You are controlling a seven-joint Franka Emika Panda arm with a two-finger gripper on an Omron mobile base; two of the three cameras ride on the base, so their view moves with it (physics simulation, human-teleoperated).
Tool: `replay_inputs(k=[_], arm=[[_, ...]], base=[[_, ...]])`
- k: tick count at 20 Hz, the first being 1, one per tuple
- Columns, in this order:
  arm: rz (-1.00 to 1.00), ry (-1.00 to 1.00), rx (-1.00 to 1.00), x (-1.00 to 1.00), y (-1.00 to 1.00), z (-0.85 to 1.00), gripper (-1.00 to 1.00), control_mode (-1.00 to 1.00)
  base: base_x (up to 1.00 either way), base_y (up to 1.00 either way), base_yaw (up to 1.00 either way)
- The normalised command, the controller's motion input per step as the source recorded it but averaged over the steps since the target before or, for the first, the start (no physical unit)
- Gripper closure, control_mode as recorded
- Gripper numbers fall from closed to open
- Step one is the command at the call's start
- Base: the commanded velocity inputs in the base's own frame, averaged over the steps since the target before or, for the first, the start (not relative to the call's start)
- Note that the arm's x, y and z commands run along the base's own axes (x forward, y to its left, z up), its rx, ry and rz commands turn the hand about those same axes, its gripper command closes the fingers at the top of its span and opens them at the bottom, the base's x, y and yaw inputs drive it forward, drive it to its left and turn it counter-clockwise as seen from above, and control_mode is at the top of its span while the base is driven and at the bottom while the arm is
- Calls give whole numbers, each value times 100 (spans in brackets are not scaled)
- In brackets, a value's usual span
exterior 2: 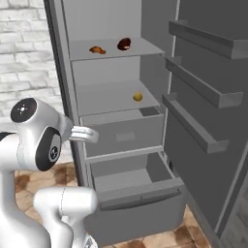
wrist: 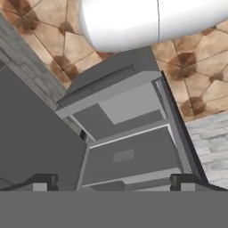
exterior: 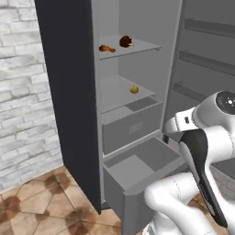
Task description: Gather the squashs from the fridge and place them on a tray on the dining counter. Then gather the chicken drumstick and steak from the fridge and place them on the other tray.
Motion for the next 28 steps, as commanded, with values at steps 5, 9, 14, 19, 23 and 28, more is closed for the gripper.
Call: replay_inputs(k=[5, 9, 14, 19, 23, 28], arm=[[0, 0, 0, 0, 0, 0, -100, 100], [0, 0, 0, 0, 0, 0, -100, 100], [0, 0, 0, 0, 0, 0, -100, 100], [0, 0, 0, 0, 0, 0, -100, 100], [0, 0, 0, 0, 0, 0, -100, 100], [0, 0, 0, 0, 0, 0, -100, 100]], base=[[39, -15, 11], [40, -38, 8], [67, -35, 6], [64, -21, 9], [52, -17, 8], [47, -17, 9]])
